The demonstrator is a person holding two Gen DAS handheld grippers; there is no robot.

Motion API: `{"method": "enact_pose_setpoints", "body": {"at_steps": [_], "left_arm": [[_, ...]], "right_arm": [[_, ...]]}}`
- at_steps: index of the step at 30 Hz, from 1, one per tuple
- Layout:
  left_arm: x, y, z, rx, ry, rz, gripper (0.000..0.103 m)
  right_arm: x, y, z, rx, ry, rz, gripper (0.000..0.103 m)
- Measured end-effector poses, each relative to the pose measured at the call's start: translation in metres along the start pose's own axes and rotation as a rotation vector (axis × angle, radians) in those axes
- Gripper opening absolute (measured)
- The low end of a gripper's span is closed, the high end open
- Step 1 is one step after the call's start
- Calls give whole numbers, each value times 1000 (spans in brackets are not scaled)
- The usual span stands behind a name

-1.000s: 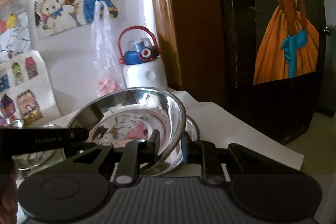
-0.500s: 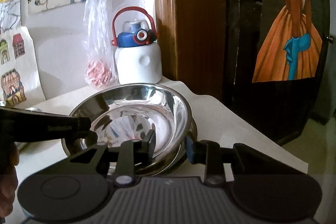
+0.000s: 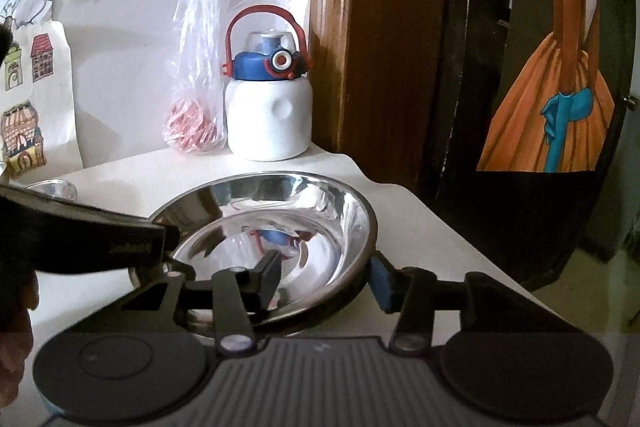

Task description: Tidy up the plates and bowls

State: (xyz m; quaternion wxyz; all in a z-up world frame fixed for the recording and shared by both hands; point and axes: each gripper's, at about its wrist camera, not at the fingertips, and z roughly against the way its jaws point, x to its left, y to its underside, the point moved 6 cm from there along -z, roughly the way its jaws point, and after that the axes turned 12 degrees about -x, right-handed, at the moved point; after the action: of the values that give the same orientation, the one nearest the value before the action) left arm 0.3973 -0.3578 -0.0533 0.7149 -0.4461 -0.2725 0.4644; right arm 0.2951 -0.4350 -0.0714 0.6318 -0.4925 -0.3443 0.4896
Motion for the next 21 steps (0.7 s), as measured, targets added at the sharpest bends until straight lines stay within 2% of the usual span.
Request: {"method": "enact_pose_setpoints", "body": {"at_steps": [2,7,10,13,19,21], "left_arm": [[1,-1,2,-9,2,17,25],[7,-2,7,-2,-3,41,33],[12,-3,14,-4,-14,51,36],[20,-5,25,-17,-21,64,45],[36,-16,60,-69,-38,79,66],[44,-21,73,-92,-45,87,80]], "right_arm": [[0,1,1,1,-13,-13,60],[3,0,7,-17,-22,-4,84],[5,-5,14,-32,-23,-9,90],[9,-12,28,-65,-24,-25,96],[20,-32,56,-132,-19,-28,103],[24,-39,66,-151,-17,-30,103]]}}
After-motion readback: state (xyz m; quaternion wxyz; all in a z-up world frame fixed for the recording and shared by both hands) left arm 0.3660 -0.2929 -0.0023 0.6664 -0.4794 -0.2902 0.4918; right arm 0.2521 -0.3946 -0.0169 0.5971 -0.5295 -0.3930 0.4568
